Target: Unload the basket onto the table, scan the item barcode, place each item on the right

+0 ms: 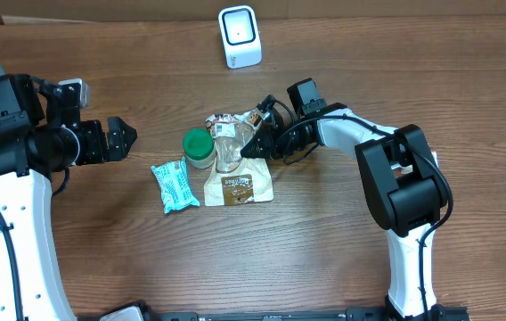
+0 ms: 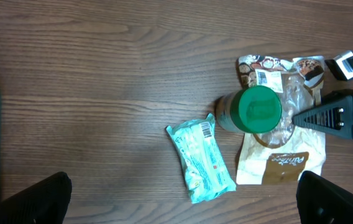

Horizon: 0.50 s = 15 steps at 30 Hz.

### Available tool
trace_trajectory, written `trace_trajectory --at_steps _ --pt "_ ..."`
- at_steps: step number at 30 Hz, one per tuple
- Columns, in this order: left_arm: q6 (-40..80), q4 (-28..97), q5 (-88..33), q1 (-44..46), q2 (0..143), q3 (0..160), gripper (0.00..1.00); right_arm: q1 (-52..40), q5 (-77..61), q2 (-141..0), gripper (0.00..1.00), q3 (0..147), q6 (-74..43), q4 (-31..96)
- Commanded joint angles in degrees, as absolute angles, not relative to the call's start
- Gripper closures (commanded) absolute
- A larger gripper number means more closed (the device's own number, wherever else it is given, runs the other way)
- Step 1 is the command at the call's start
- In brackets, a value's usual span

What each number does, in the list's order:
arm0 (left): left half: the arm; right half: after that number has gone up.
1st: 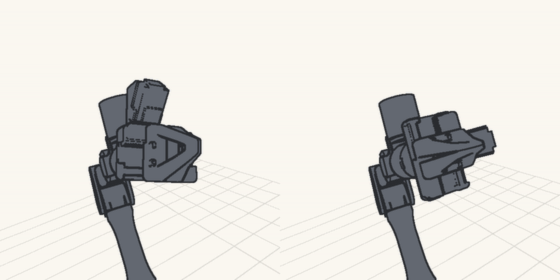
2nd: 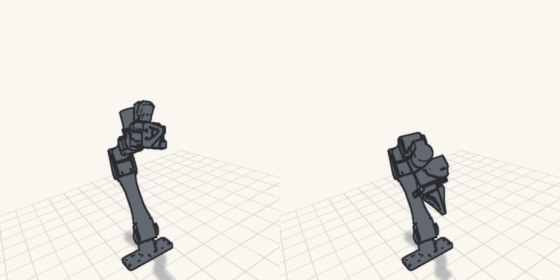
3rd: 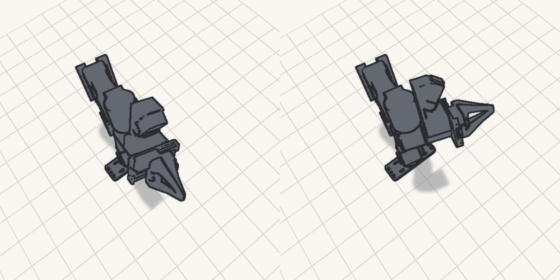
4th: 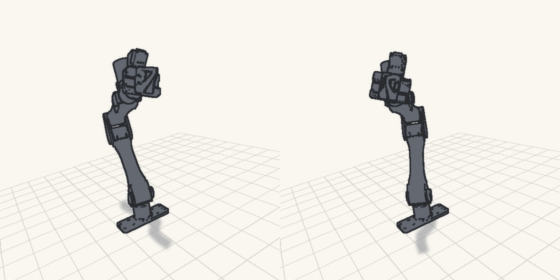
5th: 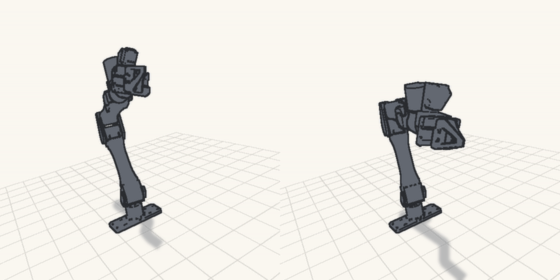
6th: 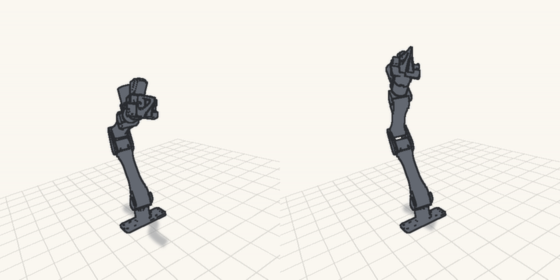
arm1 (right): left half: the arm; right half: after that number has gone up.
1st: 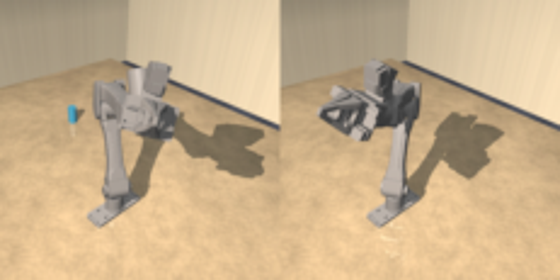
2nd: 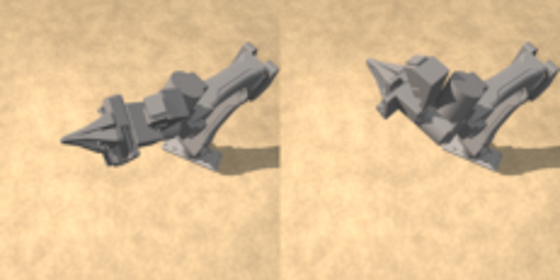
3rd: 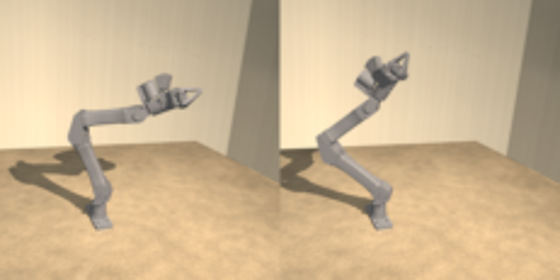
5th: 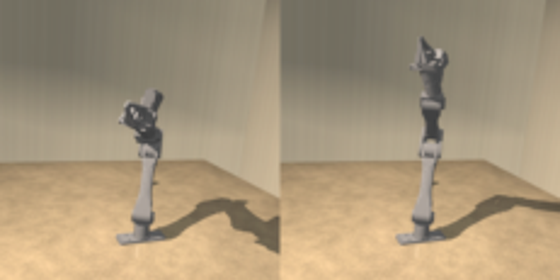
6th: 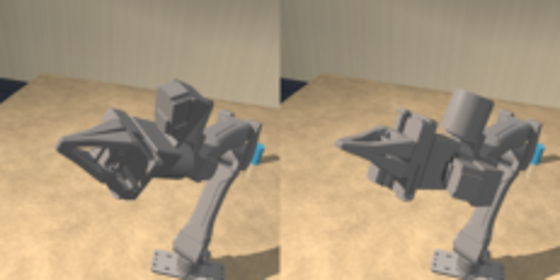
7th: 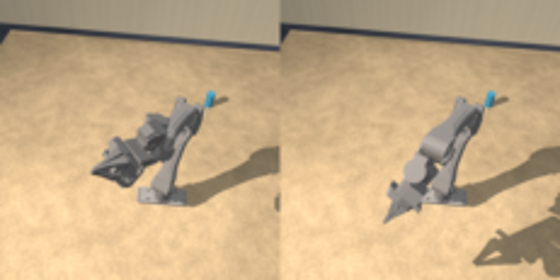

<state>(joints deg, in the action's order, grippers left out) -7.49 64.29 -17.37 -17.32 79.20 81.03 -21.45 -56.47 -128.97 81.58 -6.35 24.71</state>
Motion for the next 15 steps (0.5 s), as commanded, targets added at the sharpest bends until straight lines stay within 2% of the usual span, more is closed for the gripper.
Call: trace_trajectory --at_steps 1,8,15 --pt "-8.3 64.3 -17.4 -17.1 79.1 81.4 0.00 -21.1 -59.9 -129.3 0.90 81.4 -6.2 24.5" --pt "-8.3 64.2 -17.4 -17.1 79.1 81.4 0.00 -19.7 -60.8 -129.1 0.96 81.4 -6.2 24.9" --pt "-8.3 64.2 -17.4 -17.1 79.1 81.4 0.00 -15.3 -64.2 -123.3 0.96 81.5 -4.6 28.8"
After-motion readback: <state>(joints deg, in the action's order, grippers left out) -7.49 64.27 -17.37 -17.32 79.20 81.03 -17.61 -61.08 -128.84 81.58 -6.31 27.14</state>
